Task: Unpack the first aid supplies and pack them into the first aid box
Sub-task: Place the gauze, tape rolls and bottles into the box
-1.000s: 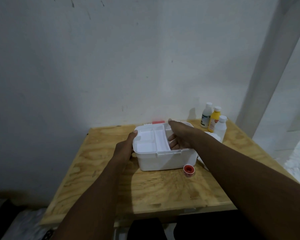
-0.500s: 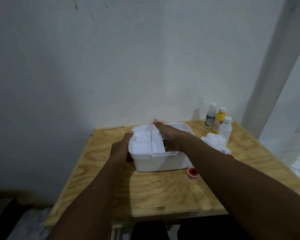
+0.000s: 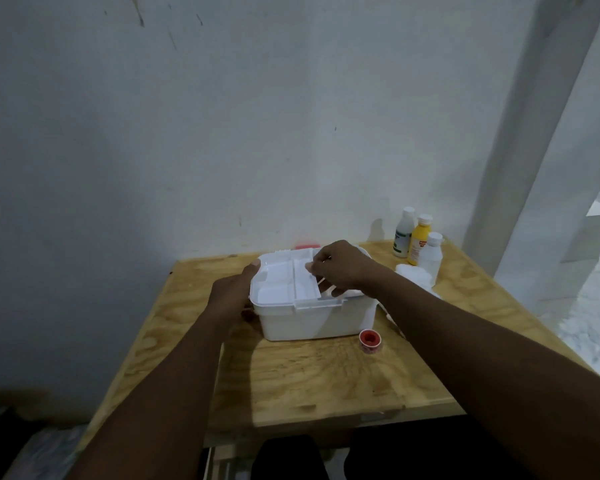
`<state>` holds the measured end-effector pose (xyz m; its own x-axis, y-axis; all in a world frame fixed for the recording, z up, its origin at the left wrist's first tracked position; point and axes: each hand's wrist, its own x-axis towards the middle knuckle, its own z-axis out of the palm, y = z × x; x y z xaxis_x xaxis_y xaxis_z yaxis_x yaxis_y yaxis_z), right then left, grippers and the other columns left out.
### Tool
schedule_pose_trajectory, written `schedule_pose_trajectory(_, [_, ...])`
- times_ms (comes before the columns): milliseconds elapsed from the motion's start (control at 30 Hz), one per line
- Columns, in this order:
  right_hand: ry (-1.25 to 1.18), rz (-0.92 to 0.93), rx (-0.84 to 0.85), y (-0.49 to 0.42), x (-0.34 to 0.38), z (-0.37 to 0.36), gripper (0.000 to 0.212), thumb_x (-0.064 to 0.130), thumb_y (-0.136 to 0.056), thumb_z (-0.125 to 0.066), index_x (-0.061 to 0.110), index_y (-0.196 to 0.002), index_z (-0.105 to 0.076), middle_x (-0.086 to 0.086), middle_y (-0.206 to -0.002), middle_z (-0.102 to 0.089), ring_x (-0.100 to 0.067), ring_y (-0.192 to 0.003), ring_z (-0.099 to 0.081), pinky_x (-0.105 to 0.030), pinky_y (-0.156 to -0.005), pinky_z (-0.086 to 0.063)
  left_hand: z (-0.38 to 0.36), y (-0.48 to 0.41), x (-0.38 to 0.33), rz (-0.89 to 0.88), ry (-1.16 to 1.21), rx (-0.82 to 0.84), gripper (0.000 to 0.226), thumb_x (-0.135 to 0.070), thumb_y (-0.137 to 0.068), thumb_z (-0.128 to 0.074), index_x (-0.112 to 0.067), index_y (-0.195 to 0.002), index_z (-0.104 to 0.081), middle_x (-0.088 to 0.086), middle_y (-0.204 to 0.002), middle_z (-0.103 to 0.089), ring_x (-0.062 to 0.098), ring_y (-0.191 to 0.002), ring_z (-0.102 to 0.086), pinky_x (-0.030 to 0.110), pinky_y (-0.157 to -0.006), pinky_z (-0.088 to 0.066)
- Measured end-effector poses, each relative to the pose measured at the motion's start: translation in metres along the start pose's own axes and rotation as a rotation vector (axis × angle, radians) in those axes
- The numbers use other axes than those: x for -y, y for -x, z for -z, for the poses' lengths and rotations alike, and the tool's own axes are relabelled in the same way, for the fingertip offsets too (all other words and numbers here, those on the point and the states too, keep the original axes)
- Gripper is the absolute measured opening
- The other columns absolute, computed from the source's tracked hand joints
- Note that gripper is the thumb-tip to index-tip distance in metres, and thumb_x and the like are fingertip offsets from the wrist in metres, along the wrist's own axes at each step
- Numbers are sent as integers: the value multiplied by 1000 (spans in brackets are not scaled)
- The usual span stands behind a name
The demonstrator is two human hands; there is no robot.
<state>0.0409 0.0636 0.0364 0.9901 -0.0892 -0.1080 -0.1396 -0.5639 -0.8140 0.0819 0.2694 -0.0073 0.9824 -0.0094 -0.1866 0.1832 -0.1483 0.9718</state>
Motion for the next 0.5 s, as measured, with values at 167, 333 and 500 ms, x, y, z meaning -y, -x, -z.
schedule_pose_trajectory(167, [84, 38, -19, 3, 1, 22, 24, 19, -90, -69, 3, -107, -68, -12, -96, -75, -21, -80, -76, -35, -69, -63, 1, 1, -9, -6, -16, 38, 35, -50, -89, -66, -15, -92, -72, 2, -94, -73, 25, -89, -68, 39, -80, -54])
schedule_pose_trajectory(333, [189, 115, -37, 8, -6, 32, 26, 22, -88, -71, 11, -110, -65, -9, -90, -74, -16, -75, -75, -28, -58, -59, -6, -2, -8, 9, -37, 22, 20, -40, -90, -68, -20, -88, -65, 4, -97, -70, 27, -88, -66, 43, -85, -54])
schedule_pose_trajectory(500, [276, 214, -118, 12, -22, 37, 21, 23, -87, -71, 12, -106, -69, -5, -82, -75, -13, -71, -74, -20, -58, -52, -8, -3, -7, -19, -85, -23, 19, -38, -91, -67, -20, -86, -66, 4, -96, -69, 28, -89, -66, 47, -87, -57])
